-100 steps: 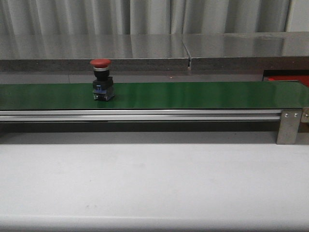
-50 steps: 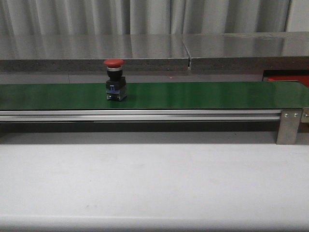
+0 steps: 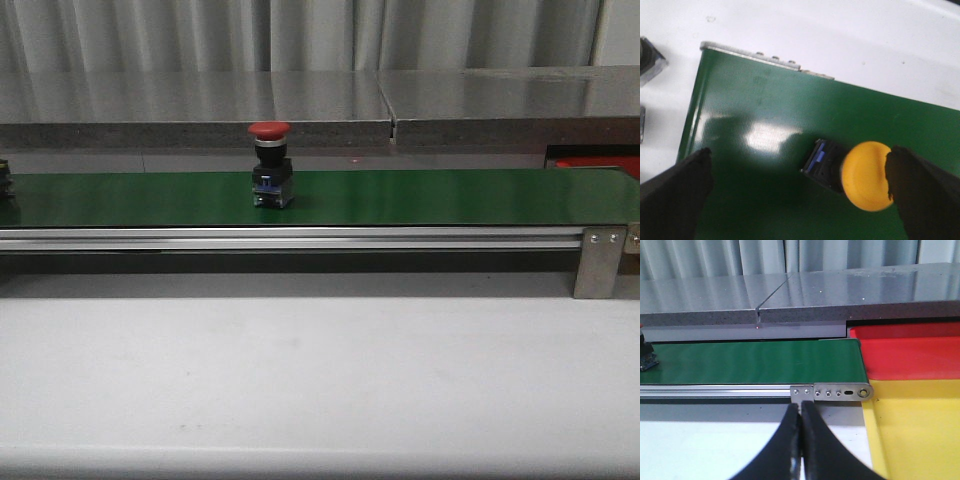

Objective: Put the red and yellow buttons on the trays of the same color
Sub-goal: 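Set the yellow button on the conveyor belt with the left gripper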

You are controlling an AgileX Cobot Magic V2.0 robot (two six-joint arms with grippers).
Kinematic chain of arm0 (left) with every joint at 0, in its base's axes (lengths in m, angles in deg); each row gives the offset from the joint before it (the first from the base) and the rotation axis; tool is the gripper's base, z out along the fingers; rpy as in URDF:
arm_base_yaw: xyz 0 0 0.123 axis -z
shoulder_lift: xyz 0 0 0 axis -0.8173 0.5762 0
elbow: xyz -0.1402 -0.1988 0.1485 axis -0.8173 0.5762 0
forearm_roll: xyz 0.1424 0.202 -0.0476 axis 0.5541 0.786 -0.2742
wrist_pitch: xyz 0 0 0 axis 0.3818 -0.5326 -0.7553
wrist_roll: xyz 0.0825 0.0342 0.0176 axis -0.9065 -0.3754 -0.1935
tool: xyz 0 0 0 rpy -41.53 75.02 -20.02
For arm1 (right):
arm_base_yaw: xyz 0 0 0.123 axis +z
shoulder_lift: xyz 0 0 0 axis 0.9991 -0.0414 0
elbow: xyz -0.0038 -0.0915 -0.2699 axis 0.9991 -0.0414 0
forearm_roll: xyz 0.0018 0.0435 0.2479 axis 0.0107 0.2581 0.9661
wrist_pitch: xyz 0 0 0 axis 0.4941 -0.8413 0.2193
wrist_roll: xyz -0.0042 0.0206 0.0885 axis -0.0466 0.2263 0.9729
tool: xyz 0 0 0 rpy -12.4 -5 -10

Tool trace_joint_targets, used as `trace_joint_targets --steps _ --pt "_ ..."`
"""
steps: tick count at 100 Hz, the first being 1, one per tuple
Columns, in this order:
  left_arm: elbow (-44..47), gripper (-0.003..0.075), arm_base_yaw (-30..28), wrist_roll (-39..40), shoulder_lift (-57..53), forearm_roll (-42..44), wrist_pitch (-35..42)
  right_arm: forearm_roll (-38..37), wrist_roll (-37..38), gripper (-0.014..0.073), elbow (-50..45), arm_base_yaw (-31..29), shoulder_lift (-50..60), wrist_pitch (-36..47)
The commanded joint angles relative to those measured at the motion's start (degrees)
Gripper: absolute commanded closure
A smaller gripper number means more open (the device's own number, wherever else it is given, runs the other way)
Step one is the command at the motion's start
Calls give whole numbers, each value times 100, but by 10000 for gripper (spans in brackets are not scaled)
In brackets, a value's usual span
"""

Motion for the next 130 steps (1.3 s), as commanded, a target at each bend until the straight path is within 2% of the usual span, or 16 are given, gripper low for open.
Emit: trace_joint_targets --steps 1,46,64,78,101,118,130 --pt "-287 58 200 -130 -502 -212 319 -24 -10 659 103 -20 105 492" --pt "-288 58 1007 -190 -1504 -212 888 -24 -10 659 103 -20 105 492" --pt "232 59 1390 -322 -2311 -201 1379 -24 -10 659 103 -20 105 492" --pt "1187 59 1616 -322 -3128 -187 2057 -24 -10 659 103 -20 105 492" --pt "3356 59 1727 -334 -4682 -164 3246 -24 -10 659 103 -20 105 492" --pt "4876 59 1727 -334 -5866 -191 3678 -24 -10 659 103 -20 105 492" --pt "5621 59 1727 -334 -6624 -191 3863 -24 -10 659 103 -20 105 503"
